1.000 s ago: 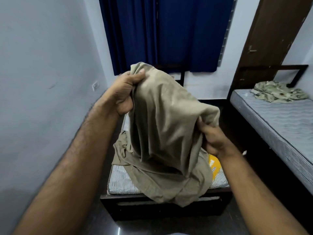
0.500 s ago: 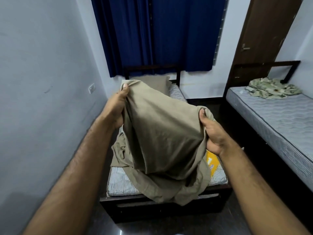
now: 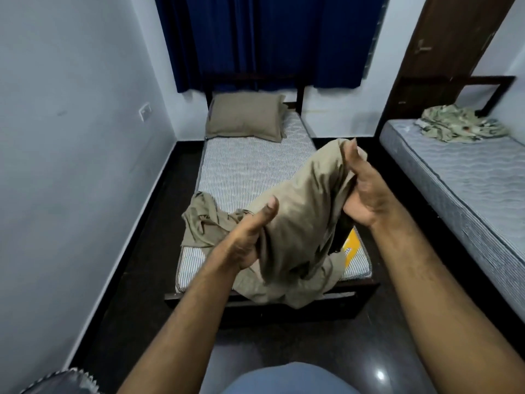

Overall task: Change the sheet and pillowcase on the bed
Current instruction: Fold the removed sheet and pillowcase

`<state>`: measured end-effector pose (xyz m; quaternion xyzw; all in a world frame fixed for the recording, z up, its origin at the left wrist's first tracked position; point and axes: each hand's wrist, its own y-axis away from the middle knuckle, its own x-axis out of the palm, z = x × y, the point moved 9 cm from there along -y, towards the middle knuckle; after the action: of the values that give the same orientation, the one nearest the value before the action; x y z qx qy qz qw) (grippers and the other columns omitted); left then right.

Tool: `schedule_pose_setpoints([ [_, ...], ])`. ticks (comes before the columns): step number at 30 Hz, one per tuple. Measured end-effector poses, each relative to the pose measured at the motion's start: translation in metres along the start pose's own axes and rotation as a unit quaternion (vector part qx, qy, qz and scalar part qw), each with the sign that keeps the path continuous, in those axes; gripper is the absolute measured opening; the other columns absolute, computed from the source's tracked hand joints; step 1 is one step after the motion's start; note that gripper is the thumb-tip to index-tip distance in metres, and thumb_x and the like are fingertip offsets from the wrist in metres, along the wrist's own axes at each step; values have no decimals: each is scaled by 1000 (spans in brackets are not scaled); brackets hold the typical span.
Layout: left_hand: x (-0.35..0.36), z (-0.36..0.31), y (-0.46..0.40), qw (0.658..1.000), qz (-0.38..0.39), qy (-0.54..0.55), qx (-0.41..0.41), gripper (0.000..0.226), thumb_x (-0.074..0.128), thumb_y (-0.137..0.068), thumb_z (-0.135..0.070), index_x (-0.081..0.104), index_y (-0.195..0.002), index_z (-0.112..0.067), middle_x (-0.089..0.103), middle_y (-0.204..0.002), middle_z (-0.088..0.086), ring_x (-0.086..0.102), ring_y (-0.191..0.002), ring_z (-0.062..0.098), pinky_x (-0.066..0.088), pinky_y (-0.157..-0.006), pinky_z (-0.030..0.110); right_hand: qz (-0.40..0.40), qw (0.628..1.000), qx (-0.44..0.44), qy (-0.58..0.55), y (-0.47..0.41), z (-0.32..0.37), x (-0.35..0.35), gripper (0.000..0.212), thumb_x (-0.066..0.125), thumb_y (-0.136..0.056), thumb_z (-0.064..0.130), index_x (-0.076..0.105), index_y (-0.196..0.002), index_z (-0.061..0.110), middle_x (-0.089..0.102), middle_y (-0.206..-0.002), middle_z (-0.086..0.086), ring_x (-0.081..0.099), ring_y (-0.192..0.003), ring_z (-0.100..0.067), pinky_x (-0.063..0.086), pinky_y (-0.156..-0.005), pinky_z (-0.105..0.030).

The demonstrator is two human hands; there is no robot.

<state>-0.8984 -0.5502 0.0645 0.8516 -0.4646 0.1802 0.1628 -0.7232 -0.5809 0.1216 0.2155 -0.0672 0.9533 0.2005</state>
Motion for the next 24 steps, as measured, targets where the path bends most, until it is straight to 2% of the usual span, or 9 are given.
schedule_pose_setpoints([
  [2,6,-8,2,998,1,-9,54,76,89,-69,-41,60,-130,-7,68,-128,12,63,-121,24,54,-98,37,49,994,57,80,14,-22,3,48,69,-85,42,70,-110,0,66,-103,-27,74,-74,-23,61,-61,-34],
  [5,-5,-23,4,994,-47,-85,57,47,83,-76,-8,67,-119,-4,73,-116,16,68,-113,33,56,-95,45,141,971,84,174,34,-42,14,47,71,-79,15,61,-124,7,72,-119,-8,70,-108,-18,57,-85,-27],
  [8,-36,-53,4,974,-190,-95,74,33,76,-60,-3,74,-93,-2,74,-89,19,71,-88,35,57,-89,52,176,958,100,201,39,-47,16,64,87,-64,23,60,-122,14,71,-123,-1,65,-117,-16,54,-93,-27],
  [12,-32,-88,4,978,-174,-81,81,22,63,-62,2,70,-83,4,69,-74,15,68,-66,27,57,-71,35,132,963,75,221,35,-49,22,61,81,-69,8,58,-125,17,71,-123,1,65,-118,-18,53,-99,-34],
  [14,-23,-100,8,984,-159,-61,61,28,60,-60,-4,67,-86,3,65,-76,16,65,-66,27,54,-70,32,94,983,61,147,35,-54,24,62,79,-72,8,58,-130,11,71,-123,-6,65,-118,-22,53,-100,-39],
  [16,-8,-117,16,988,-135,-21,77,15,53,-68,-4,67,-72,-3,64,-71,12,64,-64,26,55,-69,29,72,995,65,39,37,-64,26,57,83,-71,23,66,-124,13,71,-121,-9,66,-116,-24,54,-98,-40],
  [19,13,-153,24,980,-107,1,169,48,42,-91,-4,65,-50,-13,63,-57,3,65,-56,17,56,-65,27,95,994,58,-19,42,-65,35,59,91,-64,42,74,-115,18,72,-120,-8,66,-115,-22,56,-94,-35],
  [21,35,-166,27,978,-68,-25,196,71,31,-107,-22,66,-46,-9,64,-54,-1,65,-53,12,54,-59,23,103,994,28,1,40,-50,46,58,87,-70,35,67,-121,13,72,-119,-9,66,-114,-22,55,-93,-35],
  [24,37,-168,27,979,-64,-56,183,89,18,-107,-56,77,-67,-3,74,-71,8,74,-70,18,58,-68,28,43,996,-65,51,25,-7,51,34,64,-92,15,60,-125,10,74,-114,-2,67,-113,-18,53,-97,-34],
])
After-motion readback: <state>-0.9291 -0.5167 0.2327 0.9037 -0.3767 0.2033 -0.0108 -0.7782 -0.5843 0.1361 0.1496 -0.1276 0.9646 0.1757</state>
